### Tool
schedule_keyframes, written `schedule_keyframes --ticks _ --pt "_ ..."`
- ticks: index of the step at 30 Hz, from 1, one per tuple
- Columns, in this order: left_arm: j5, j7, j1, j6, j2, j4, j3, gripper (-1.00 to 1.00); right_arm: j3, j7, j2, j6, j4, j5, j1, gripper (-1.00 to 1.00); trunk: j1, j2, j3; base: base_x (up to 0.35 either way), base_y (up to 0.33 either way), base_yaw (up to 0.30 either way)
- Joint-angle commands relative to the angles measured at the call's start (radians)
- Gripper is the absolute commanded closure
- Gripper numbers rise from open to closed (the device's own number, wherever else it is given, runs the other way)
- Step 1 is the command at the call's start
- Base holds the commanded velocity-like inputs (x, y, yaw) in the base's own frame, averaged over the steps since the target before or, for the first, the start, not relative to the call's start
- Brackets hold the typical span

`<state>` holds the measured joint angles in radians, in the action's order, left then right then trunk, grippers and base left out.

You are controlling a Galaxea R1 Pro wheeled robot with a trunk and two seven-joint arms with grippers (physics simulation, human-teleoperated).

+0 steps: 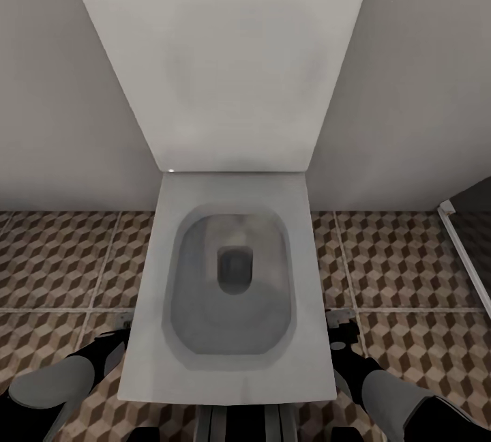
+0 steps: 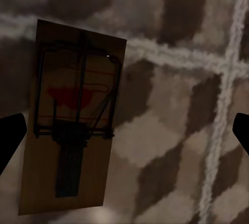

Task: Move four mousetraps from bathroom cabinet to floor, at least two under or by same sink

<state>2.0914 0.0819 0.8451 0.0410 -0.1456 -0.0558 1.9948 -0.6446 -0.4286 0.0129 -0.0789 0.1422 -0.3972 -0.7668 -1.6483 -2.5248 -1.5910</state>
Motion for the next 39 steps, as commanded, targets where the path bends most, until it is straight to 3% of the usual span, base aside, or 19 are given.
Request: schedule_keyframes --ticks 1,7,39 --pt "0.007 0.003 0.000 0.003 0.000 0.000 0.009 -1.00 -0.007 -0.002 0.000 -0.004 0.001 -0.011 0.000 -1.00 0.000 0.000 0.000 0.000 0.000 0.000" --pt "0.007 0.003 0.000 0.003 0.000 0.000 0.009 -1.00 -0.007 -0.002 0.000 -0.004 0.000 -0.011 0.000 -1.00 0.000 0.000 0.000 0.000 0.000 0.000" --pt "0.007 0.002 0.000 0.005 0.000 0.000 0.009 -1.00 -0.007 -0.002 -0.001 -0.004 0.000 -0.011 0.000 -1.00 0.015 0.007 0.123 0.000 0.000 0.000"
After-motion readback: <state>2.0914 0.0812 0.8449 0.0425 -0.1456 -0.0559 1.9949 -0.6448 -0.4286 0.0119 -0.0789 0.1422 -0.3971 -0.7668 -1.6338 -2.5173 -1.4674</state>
